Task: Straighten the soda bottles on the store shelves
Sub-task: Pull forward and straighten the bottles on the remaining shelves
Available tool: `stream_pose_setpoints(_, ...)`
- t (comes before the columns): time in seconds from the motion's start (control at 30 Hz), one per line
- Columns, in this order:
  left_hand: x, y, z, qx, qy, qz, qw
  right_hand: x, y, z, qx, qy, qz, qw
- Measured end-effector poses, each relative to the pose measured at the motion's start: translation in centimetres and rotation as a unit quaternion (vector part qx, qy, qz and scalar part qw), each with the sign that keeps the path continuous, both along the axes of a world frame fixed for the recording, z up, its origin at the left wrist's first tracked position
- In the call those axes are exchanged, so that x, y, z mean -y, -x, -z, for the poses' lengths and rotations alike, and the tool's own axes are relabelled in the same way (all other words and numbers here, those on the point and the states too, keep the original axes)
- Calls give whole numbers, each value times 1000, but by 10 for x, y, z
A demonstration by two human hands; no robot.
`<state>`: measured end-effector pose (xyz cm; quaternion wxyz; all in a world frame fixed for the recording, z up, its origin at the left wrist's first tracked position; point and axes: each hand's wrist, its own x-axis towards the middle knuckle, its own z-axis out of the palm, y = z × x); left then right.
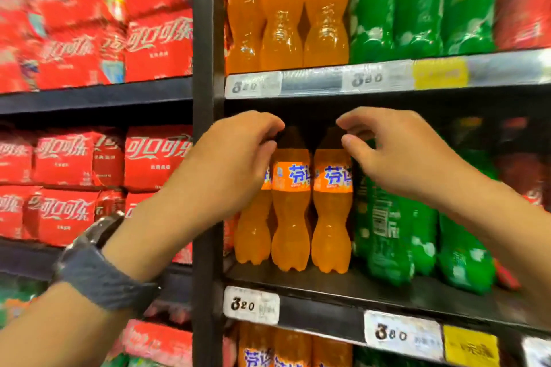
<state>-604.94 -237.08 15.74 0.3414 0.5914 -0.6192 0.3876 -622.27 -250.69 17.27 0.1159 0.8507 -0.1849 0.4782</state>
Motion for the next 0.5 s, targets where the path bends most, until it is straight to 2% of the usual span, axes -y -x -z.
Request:
stream_pose_setpoints(0.1, 22, -7, -16, 58, -124, -141, 981, 10, -8, -16, -76, 41, 91, 992)
stream_pose_setpoints(0.2, 37, -11, -24, 98, -172, -229, 953, 16, -15, -26, -152, 26, 158, 975)
stream_pose_setpoints(0.3, 49, -16, -32, 98, -173, -268, 943, 23, -22, -38, -203, -9, 178, 963)
stream_pose_setpoints(0.5, 74, -22, -50, 88, -178, -293, 935, 40, -40, -53, -241, -39, 196, 950)
